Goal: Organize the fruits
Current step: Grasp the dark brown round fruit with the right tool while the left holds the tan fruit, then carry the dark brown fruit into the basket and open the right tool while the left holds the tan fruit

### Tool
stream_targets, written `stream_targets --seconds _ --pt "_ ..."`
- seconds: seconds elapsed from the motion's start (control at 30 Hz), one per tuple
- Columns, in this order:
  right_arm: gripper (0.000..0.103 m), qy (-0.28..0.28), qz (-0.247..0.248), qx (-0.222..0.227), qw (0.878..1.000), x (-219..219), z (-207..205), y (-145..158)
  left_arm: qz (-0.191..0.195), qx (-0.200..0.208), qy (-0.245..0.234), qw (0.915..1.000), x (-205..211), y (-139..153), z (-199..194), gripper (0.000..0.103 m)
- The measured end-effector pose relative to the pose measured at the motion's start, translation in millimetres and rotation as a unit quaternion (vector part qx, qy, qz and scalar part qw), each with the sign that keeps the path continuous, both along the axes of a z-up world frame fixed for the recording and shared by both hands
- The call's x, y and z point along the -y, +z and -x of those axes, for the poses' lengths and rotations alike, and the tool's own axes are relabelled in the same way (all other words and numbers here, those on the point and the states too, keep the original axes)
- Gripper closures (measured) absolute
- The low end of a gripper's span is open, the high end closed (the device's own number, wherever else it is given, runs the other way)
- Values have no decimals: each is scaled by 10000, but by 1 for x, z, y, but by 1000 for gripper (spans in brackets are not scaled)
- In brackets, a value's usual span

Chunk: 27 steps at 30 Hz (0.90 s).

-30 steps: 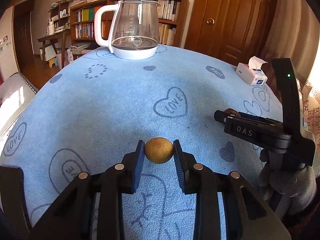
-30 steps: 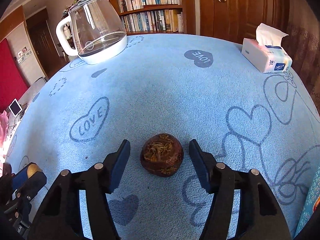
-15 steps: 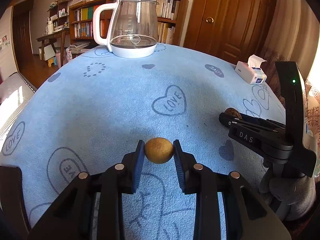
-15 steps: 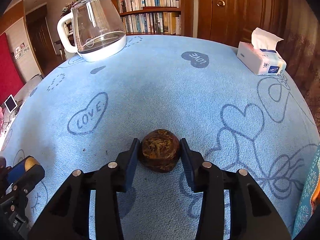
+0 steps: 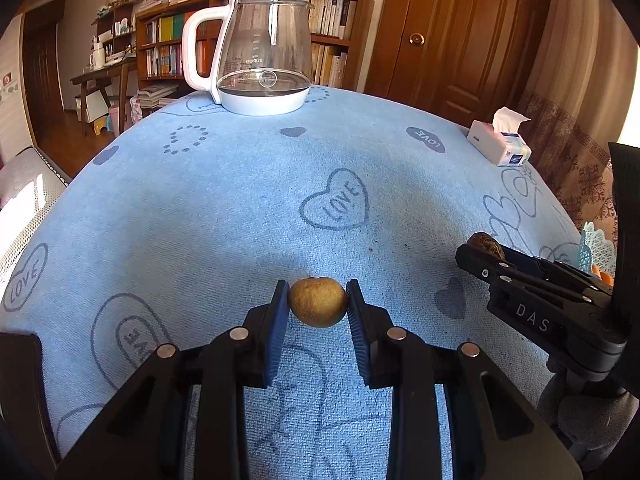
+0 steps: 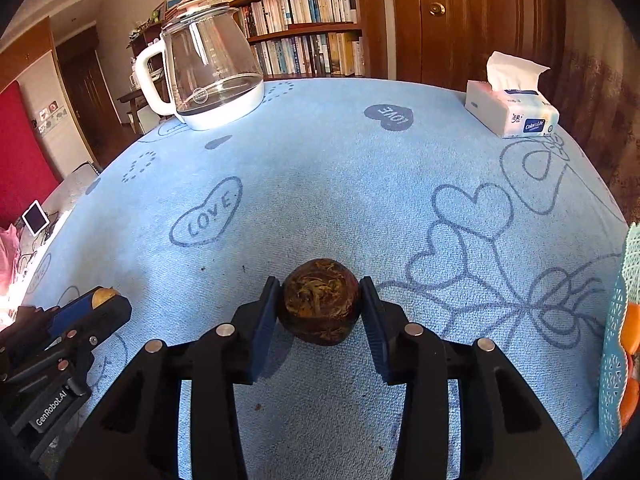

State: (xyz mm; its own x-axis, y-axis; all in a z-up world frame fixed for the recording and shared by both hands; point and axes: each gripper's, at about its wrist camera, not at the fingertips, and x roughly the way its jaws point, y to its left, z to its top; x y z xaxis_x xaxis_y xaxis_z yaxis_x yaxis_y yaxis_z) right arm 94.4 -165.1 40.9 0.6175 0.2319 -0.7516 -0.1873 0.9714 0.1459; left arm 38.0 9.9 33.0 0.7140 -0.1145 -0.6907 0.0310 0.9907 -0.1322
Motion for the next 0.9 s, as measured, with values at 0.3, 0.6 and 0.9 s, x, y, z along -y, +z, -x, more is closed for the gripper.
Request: stream_targets --seconds 0.3,0.6,0.9 --pt "61 -68 -196 207 9996 7 27 14 -50 35 -57 10000 4 0 4 74" --pt "61 -282 -328 375 9984 21 46 20 -99 88 -103 9999 8 2 6 74" --pt "61 -461 -472 602 9960 34 62 30 -169 150 -178 9996 14 3 11 74"
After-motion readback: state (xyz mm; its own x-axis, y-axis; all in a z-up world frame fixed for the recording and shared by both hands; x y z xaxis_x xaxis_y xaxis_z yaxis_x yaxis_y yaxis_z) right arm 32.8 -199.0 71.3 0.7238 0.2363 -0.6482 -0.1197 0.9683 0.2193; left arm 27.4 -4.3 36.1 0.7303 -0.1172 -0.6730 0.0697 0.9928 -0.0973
